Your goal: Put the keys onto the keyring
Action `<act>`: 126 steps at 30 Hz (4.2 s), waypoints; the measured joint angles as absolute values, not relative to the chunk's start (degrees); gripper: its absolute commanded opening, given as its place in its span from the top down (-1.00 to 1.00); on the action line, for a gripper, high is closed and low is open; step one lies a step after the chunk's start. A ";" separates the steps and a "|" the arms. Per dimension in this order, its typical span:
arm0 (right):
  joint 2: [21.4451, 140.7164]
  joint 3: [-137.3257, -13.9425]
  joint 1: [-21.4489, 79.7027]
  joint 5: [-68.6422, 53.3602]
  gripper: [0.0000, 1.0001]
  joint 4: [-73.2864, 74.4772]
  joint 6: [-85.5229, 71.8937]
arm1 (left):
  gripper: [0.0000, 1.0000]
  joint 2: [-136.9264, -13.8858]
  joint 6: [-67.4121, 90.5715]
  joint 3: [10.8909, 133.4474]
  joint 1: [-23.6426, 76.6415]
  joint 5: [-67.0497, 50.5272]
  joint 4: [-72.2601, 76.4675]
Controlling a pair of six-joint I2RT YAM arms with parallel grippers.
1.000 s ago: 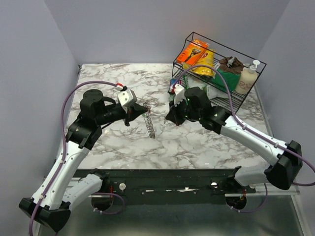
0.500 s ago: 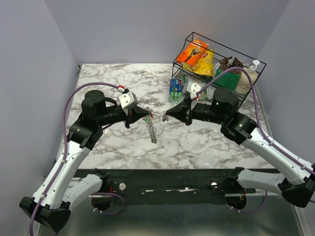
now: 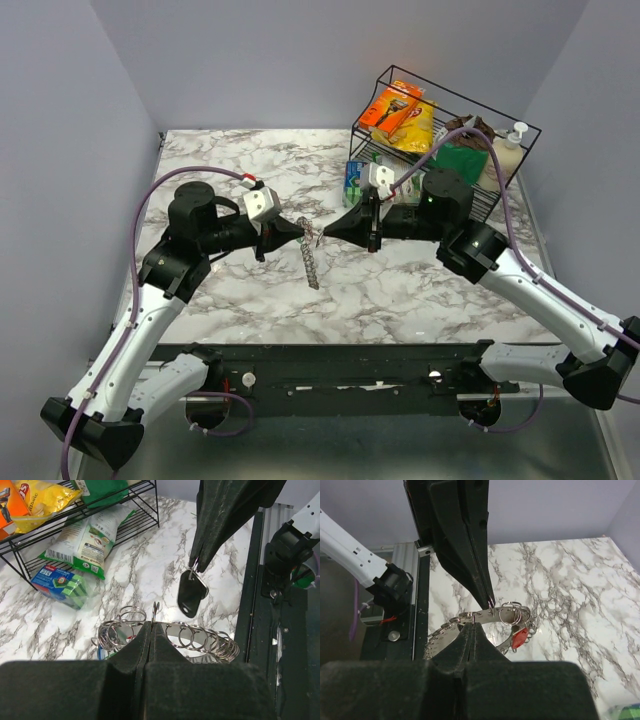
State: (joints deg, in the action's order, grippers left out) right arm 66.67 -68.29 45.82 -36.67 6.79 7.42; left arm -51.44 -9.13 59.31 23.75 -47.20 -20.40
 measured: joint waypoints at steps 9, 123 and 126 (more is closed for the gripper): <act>69.95 -70.46 45.82 -39.83 0.99 6.02 7.01 | 1.00 -51.51 -8.73 59.33 23.75 -47.44 -20.40; 68.36 -68.20 46.13 -42.96 -0.21 -2.72 1.76 | 1.00 -51.22 -3.44 60.51 23.64 -55.70 -14.61; 69.25 -68.20 46.13 -44.34 -0.12 -2.92 1.13 | 1.00 -51.20 -3.25 60.51 23.64 -56.03 -14.37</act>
